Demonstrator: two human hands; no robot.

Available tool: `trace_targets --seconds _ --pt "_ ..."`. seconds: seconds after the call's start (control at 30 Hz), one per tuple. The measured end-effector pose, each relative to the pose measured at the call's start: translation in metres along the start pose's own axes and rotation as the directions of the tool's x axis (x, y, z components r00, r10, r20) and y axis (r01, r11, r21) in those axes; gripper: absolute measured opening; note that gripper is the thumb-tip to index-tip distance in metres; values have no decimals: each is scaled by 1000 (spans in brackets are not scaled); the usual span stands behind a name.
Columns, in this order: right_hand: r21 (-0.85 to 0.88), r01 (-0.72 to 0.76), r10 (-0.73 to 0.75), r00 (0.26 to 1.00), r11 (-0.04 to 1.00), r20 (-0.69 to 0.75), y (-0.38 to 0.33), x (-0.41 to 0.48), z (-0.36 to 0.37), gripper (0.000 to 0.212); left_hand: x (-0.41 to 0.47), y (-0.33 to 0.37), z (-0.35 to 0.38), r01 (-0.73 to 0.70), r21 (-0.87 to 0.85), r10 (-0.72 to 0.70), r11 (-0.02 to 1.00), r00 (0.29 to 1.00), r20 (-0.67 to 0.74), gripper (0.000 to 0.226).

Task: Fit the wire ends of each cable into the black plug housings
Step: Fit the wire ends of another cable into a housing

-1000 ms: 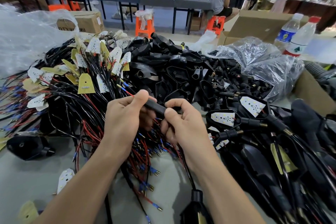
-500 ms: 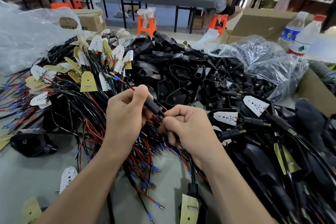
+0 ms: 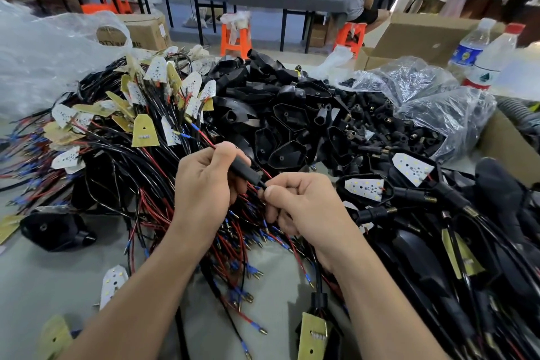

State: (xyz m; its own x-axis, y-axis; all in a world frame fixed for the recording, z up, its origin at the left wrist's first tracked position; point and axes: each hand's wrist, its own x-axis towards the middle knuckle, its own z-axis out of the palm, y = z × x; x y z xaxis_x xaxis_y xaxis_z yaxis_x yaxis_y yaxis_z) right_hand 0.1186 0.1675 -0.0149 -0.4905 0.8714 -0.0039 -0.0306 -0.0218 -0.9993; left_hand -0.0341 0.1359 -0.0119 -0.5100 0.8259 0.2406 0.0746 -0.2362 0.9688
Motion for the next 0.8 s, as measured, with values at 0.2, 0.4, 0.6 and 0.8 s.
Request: trace_targets --seconds 0.2,0.4,0.6,0.8 --pt "-233 23 -19 1000 972 19 -2 -3 11 16 -2 -2 3 16 19 -17 1000 999 47 44" --pt "-649 48 -111 992 759 -57 5 -4 14 21 -4 -3 6 -79 196 71 977 996 47 44" --pt "-493 -22 -2 999 870 -49 6 1 23 34 -3 -7 -1 -242 245 231 939 970 73 46" --pt "-284 -5 -14 998 959 -68 2 2 1 9 4 -5 -7 -141 169 97 976 965 245 29"
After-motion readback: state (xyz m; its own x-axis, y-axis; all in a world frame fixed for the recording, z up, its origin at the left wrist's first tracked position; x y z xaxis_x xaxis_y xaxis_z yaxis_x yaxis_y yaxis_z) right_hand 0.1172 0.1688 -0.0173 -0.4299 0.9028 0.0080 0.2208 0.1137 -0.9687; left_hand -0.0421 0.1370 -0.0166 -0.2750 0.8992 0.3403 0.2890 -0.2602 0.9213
